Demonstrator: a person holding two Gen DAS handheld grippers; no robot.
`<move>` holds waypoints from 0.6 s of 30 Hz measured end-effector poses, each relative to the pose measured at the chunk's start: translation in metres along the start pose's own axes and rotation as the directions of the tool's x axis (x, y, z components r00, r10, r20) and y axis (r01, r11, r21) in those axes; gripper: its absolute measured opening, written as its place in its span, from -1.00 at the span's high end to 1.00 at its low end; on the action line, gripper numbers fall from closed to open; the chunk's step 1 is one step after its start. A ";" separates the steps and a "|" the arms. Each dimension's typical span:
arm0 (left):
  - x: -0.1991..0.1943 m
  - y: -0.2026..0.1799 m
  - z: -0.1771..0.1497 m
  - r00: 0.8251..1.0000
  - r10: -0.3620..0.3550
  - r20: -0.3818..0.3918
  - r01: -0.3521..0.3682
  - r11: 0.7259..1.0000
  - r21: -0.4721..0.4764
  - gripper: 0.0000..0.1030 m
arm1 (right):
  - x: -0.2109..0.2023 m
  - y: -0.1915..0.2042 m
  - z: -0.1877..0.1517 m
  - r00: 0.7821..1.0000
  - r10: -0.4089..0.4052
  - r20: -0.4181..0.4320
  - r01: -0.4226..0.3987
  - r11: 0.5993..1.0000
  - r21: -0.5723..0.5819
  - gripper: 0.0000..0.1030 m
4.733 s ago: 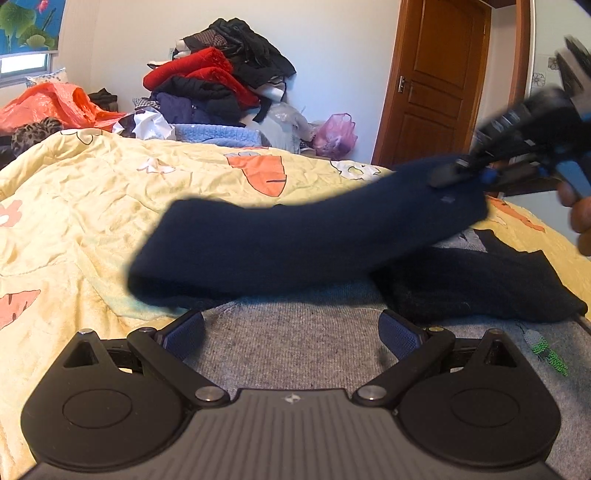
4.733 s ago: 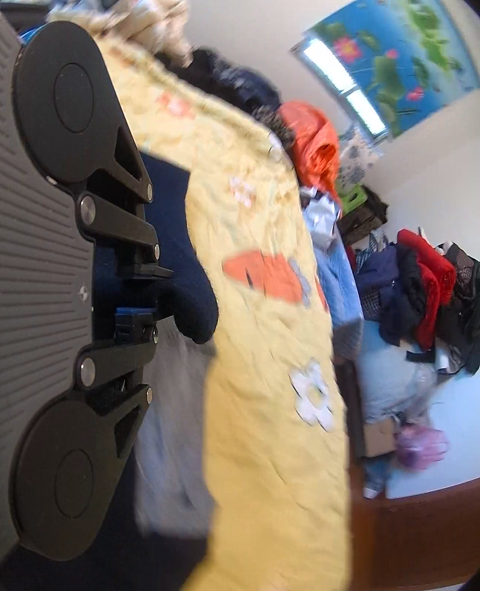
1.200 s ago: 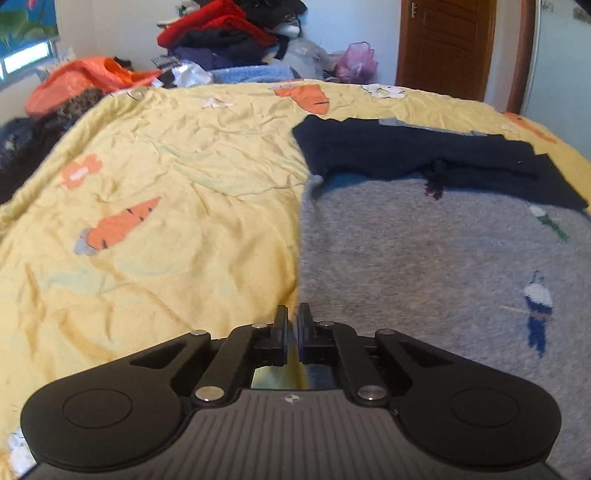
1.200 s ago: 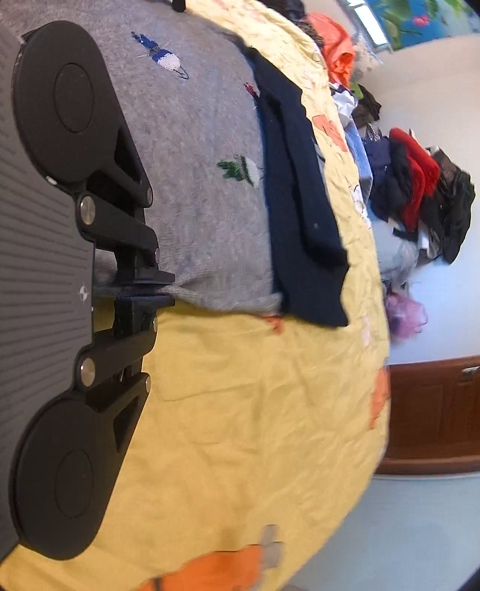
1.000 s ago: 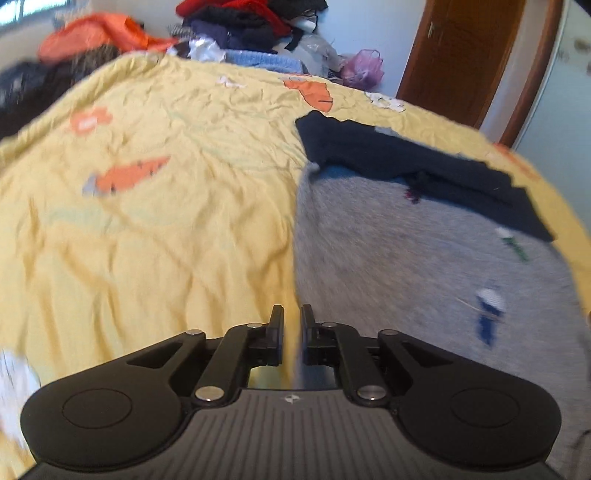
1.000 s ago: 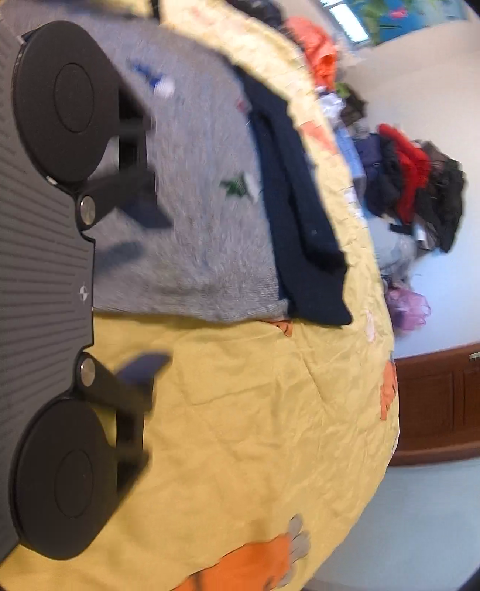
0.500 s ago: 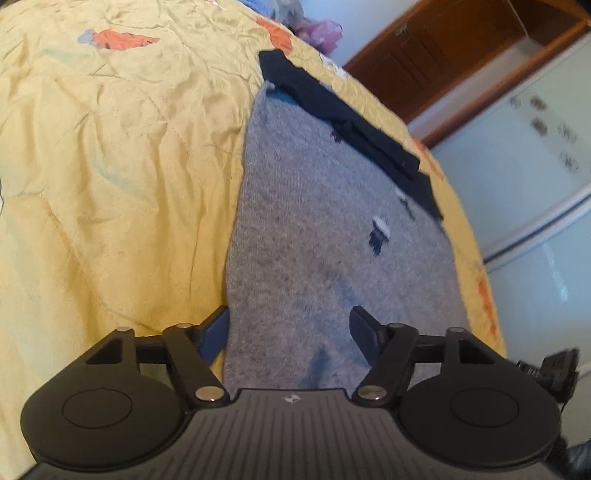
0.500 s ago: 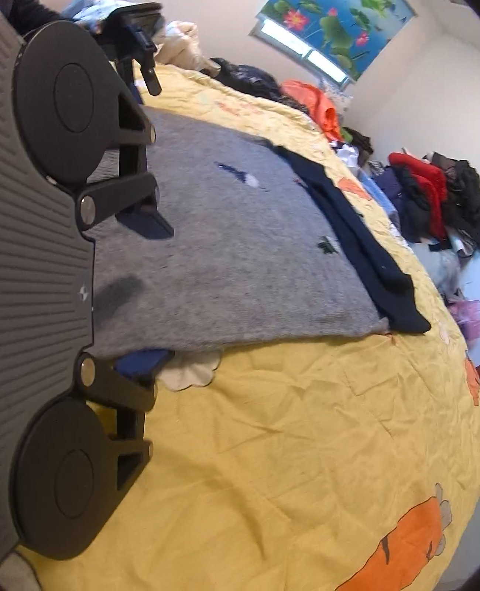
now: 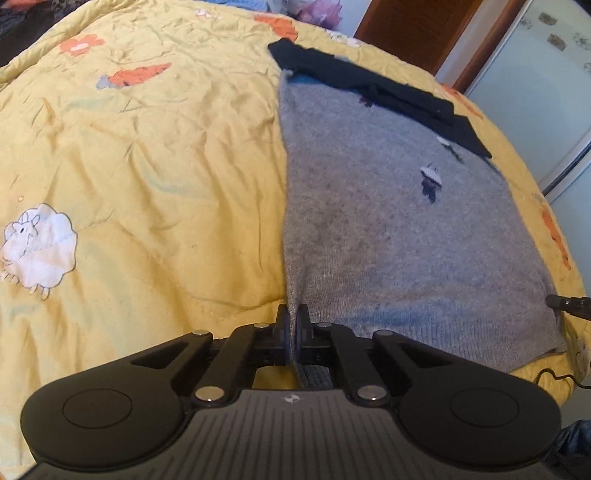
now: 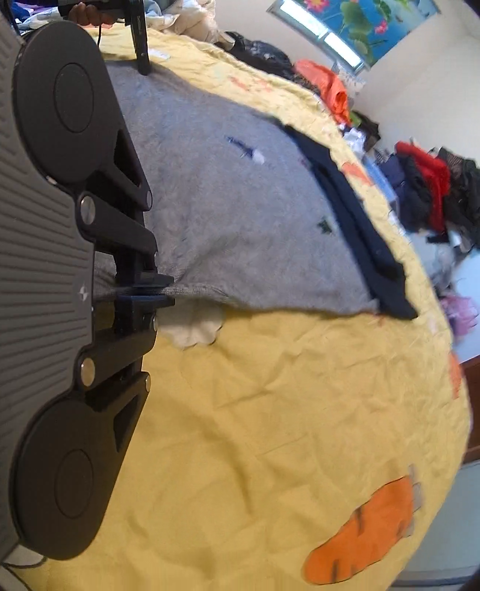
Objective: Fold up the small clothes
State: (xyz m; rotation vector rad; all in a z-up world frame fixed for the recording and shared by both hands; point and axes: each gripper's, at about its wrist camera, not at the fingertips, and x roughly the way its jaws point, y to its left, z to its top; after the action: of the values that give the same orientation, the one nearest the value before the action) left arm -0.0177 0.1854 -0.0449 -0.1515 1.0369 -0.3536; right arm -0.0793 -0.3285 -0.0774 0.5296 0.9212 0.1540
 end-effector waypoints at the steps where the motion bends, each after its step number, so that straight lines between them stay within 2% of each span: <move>1: -0.001 -0.003 -0.001 1.000 0.001 0.004 -0.001 1.000 0.004 0.95 | 0.003 -0.002 -0.003 1.000 0.007 -0.006 -0.007 1.000 0.011 0.82; 2: -0.003 -0.003 -0.002 1.000 -0.004 0.004 0.004 1.000 -0.016 0.92 | 0.004 -0.005 -0.004 1.000 0.024 0.000 -0.024 0.999 0.031 0.81; 4: -0.006 -0.002 -0.007 0.999 -0.042 -0.010 0.041 0.997 -0.071 0.82 | -0.001 -0.010 -0.005 0.998 0.058 -0.004 -0.057 0.993 0.102 0.32; 5: -0.008 -0.002 -0.012 0.998 -0.066 -0.016 0.065 0.994 -0.086 0.67 | -0.006 -0.013 -0.006 0.996 0.083 -0.006 -0.082 0.987 0.139 0.17; 6: -0.010 -0.004 -0.019 0.996 -0.088 -0.020 0.086 0.992 -0.096 0.39 | -0.011 -0.015 -0.010 0.993 0.115 -0.005 -0.113 0.981 0.160 -0.09; 7: -0.013 -0.006 -0.027 0.994 -0.114 -0.002 0.113 0.988 -0.102 0.27 | -0.015 -0.017 -0.013 0.989 0.144 -0.014 -0.140 0.976 0.166 -0.21; 9: -0.017 -0.010 -0.038 0.985 -0.171 0.024 0.172 0.977 -0.125 -0.34 | -0.018 -0.015 -0.022 0.984 0.171 -0.052 -0.160 0.973 0.167 -0.21; 11: -0.016 -0.013 -0.045 0.974 -0.220 0.050 0.225 0.961 -0.160 -0.45 | -0.019 -0.016 -0.030 0.974 0.217 -0.066 -0.201 0.961 0.187 -0.21; 13: -0.014 -0.015 -0.048 0.969 -0.236 0.070 0.245 0.954 -0.171 -0.39 | -0.015 -0.017 -0.036 0.960 0.273 -0.068 -0.251 0.939 0.234 -0.20; 14: -0.012 -0.017 -0.047 0.974 -0.219 0.059 0.225 0.960 -0.164 0.31 | -0.014 -0.015 -0.037 0.959 0.274 -0.066 -0.252 0.939 0.233 -0.01; 15: -0.006 -0.015 -0.044 0.980 -0.197 0.012 0.196 0.965 -0.173 0.91 | -0.013 -0.013 -0.037 0.966 0.249 -0.067 -0.229 0.948 0.223 0.56; 16: -0.004 -0.008 -0.044 0.977 -0.214 -0.001 0.209 0.956 -0.205 0.91 | -0.011 -0.012 -0.037 0.974 0.210 -0.085 -0.190 0.961 0.199 0.79; 17: -0.005 -0.003 -0.042 0.977 -0.214 -0.006 0.208 0.955 -0.213 0.92 | -0.011 -0.012 -0.039 0.979 0.188 -0.083 -0.172 0.970 0.172 0.79; 18: -0.009 -0.003 -0.040 0.985 -0.173 -0.007 0.168 0.968 -0.188 0.92 | -0.015 -0.014 -0.039 0.980 0.184 -0.071 -0.170 0.972 0.161 0.79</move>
State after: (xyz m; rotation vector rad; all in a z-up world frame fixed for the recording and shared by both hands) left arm -0.0572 0.1877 -0.0572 -0.4083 1.0830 -0.4145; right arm -0.1208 -0.3316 -0.0931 0.7548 0.9735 0.2699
